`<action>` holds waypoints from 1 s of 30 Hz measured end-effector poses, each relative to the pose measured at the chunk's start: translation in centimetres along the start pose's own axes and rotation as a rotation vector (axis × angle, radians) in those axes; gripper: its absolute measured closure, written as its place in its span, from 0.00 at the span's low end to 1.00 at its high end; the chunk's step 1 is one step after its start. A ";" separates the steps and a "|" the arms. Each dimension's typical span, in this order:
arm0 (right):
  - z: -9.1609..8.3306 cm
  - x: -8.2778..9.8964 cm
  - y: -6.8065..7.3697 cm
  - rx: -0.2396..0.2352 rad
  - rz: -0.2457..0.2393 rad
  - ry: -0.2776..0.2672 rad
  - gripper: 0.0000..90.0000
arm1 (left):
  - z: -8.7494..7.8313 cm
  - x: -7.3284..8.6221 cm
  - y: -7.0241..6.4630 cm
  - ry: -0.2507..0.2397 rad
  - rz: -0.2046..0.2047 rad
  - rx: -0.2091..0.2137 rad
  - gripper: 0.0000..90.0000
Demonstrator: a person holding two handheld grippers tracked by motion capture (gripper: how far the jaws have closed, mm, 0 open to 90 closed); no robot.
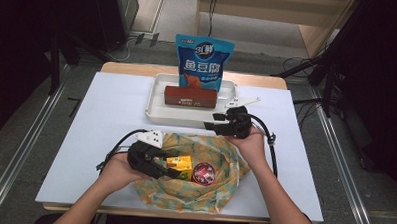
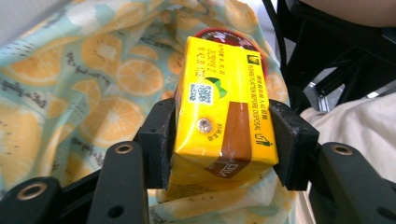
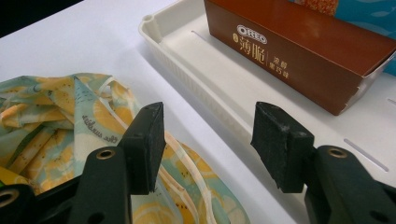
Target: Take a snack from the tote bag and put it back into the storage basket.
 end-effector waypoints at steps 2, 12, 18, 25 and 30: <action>0.0 0.0 0.0 -0.006 -0.001 -0.001 0.49 | 0.0 0.0 -0.1 0.000 0.008 -0.007 0.55; 0.1 0.1 0.2 -0.011 -0.004 0.007 0.49 | -0.2 -0.3 0.1 -0.005 0.002 -0.028 0.56; 0.2 0.1 0.2 -0.010 -0.016 0.006 0.49 | -0.7 -0.5 0.1 -0.013 -0.003 -0.031 0.57; 0.2 0.2 0.3 -0.014 -0.016 0.008 0.49 | -1.5 -0.8 0.2 -0.031 -0.014 -0.039 0.57; 0.2 0.2 0.4 -0.015 -0.017 0.012 0.49 | -2.2 -1.1 0.3 -0.045 -0.022 -0.051 0.57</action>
Point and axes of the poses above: each handheld gripper's, and its own axes: z roughly forward along the jaws, x roughly out of its underside, y roughly to its left, the point moved 9 cm from there along z, roughly forward along the jaws, and after that the axes turned 11 degrees about y, right-handed, at the moved point
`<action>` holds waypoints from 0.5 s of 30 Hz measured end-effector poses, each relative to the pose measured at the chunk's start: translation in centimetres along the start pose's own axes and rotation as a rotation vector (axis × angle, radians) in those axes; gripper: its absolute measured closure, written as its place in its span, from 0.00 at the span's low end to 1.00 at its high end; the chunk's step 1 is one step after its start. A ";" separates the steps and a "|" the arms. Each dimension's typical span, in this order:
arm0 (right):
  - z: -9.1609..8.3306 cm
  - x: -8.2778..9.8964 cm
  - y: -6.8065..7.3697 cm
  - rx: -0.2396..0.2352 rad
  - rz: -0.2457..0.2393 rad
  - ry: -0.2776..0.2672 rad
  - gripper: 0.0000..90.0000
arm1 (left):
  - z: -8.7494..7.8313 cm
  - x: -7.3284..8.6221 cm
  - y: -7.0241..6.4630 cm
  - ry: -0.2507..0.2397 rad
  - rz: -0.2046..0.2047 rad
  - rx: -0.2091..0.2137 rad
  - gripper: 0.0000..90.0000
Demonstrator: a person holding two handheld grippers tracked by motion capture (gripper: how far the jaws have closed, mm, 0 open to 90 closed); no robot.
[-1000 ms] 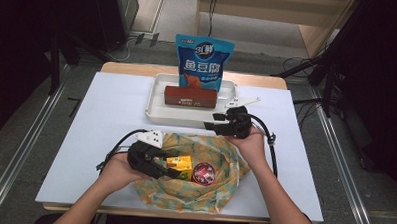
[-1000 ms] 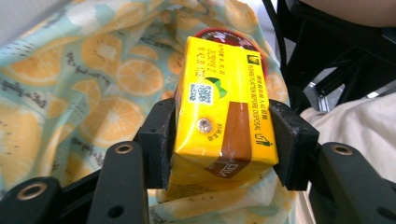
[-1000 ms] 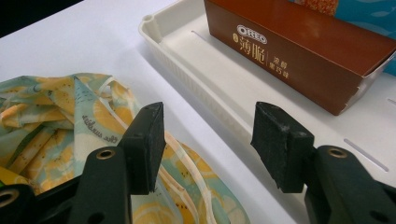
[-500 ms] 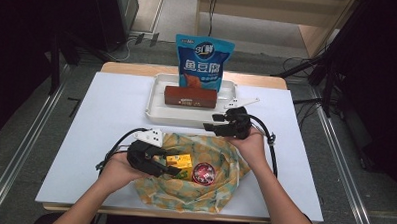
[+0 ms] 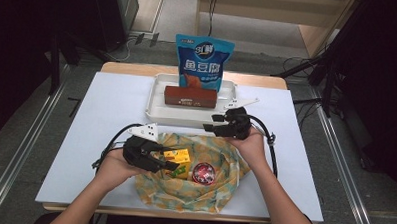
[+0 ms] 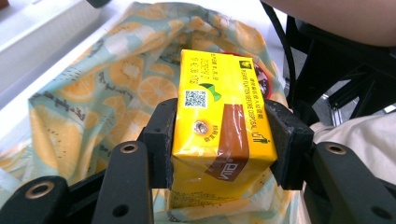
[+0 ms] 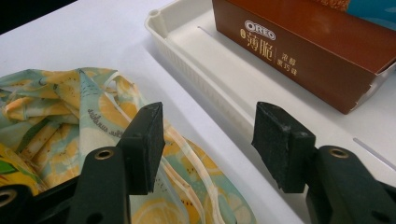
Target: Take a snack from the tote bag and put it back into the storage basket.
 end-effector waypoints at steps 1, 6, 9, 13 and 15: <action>0.0 0.0 0.0 0.000 -0.001 0.000 0.49 | -0.1 -0.1 0.0 -0.007 -0.003 0.000 0.57; 0.0 0.1 0.1 -0.002 -0.007 0.003 0.49 | -0.7 -0.4 0.1 -0.014 -0.008 -0.009 0.57; 0.0 0.1 0.1 -0.002 -0.005 0.004 0.49 | -1.0 -0.5 0.2 -0.017 -0.011 -0.012 0.57; -0.2 0.1 0.1 -0.005 -0.008 -0.001 0.49 | -1.3 -0.7 0.2 -0.019 -0.018 -0.012 0.57; -0.2 0.1 0.1 -0.003 -0.010 -0.001 0.49 | -1.5 -0.8 0.2 -0.020 -0.014 -0.014 0.57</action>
Point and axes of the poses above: each handheld gripper's, and its own axes: z roughly forward along the jaws, x roughly out of its underside, y roughly to its left, the point moved 9 cm from there along z, roughly forward along the jaws, and after that the axes turned 11 degrees about y, right-handed, at the moved point
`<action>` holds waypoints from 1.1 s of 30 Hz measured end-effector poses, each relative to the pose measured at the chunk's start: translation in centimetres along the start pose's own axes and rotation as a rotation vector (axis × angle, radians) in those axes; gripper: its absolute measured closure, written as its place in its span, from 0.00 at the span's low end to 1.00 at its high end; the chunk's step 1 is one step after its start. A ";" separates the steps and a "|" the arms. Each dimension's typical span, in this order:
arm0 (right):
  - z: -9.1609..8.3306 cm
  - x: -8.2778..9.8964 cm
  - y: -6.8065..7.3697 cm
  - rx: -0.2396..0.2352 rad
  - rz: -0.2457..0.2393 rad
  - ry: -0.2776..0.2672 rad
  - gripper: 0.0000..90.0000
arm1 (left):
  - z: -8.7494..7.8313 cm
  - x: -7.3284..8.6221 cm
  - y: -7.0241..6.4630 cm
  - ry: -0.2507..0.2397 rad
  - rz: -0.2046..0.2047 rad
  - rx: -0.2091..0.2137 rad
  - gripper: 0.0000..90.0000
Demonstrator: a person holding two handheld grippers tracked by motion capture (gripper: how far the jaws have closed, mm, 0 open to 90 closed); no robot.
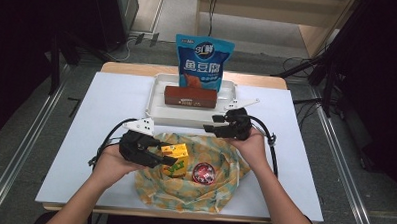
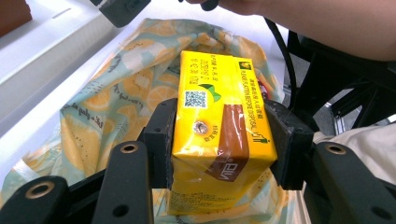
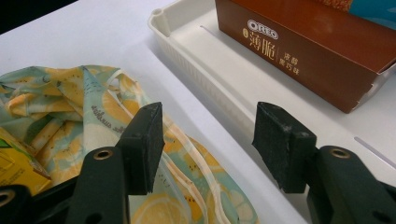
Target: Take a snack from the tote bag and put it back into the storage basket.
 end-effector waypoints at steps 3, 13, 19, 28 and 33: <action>0.0 0.1 0.1 0.000 0.001 0.003 0.49 | -0.3 -0.1 0.0 -0.001 -0.010 -0.006 0.57; -0.1 0.1 0.0 0.003 -0.004 0.001 0.48 | -1.7 -0.4 0.4 -0.018 -0.025 -0.027 0.57; -0.1 0.1 0.1 0.003 -0.004 0.001 0.48 | -3.0 -0.5 0.8 -0.046 -0.034 -0.045 0.57; -0.1 0.1 0.1 0.002 -0.006 0.001 0.48 | -4.9 -0.9 1.2 -0.080 -0.052 -0.071 0.57; -0.1 0.1 0.1 0.002 -0.009 0.001 0.48 | -5.8 -1.1 1.5 -0.090 -0.059 -0.086 0.57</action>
Point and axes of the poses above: each handheld gripper's, and its own axes: z roughly forward along the jaws, x roughly out of its underside, y roughly to its left, the point moved 9 cm from there along z, roughly forward along the jaws, and after that the axes turned 11 degrees about y, right-handed, at the moved point
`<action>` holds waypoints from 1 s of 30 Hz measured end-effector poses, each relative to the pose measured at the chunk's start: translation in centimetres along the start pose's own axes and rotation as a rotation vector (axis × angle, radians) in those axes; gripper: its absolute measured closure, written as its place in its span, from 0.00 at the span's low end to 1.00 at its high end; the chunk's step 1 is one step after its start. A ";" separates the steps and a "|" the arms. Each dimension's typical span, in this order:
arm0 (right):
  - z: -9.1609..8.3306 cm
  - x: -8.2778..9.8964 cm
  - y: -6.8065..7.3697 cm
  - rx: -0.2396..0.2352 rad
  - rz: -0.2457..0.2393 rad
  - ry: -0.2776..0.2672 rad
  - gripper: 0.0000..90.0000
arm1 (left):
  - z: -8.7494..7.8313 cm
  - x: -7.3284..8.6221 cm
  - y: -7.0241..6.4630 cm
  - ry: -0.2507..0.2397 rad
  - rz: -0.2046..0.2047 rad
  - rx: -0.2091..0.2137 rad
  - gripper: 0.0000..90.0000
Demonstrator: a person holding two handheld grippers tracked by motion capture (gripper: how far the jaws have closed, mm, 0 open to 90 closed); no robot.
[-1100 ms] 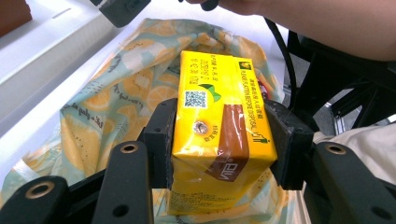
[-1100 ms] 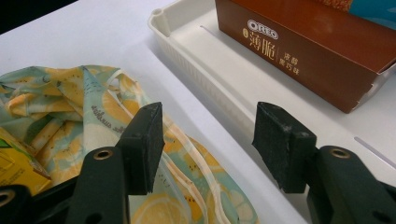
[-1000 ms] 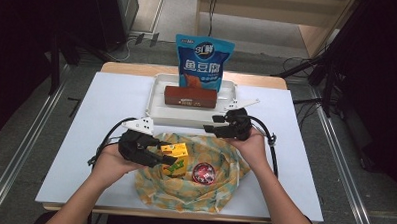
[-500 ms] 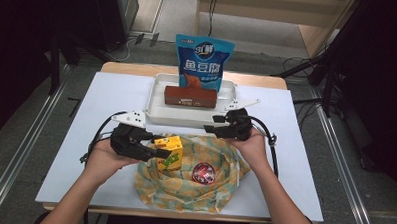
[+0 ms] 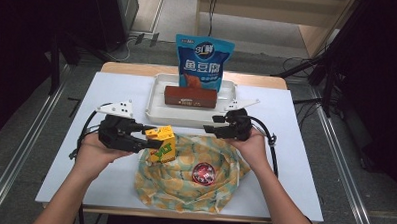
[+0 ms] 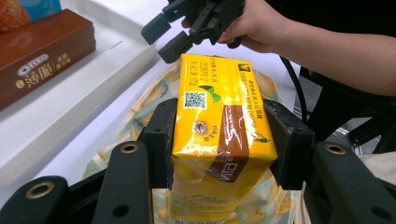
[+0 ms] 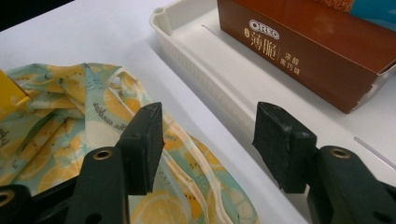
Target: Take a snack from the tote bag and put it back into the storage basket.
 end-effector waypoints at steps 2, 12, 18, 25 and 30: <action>0.0 0.0 0.0 -0.001 -0.004 -0.002 0.48 | -0.3 -0.1 0.2 -0.001 -0.002 -0.003 0.57; -0.4 -0.2 0.1 0.003 -0.010 -0.015 0.48 | -0.9 -0.8 1.6 -0.003 -0.023 -0.017 0.57; -0.4 -0.2 0.2 0.000 -0.010 -0.014 0.48 | -1.2 -1.3 2.4 -0.007 -0.035 -0.017 0.57; -0.3 -0.2 0.3 0.000 -0.012 -0.011 0.48 | -1.4 -1.9 3.3 0.002 -0.028 -0.008 0.57; -0.3 -0.2 0.3 -0.001 -0.011 -0.010 0.48 | -1.5 -2.5 3.8 -0.005 -0.032 -0.005 0.57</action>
Point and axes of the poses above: each handheld gripper's, and its own axes: z roughly forward along the jaws, x roughly out of its underside, y roughly to its left, the point moved 9 cm from there along z, roughly forward along the jaws, and after that the axes turned 11 degrees about y, right-handed, at the moved point
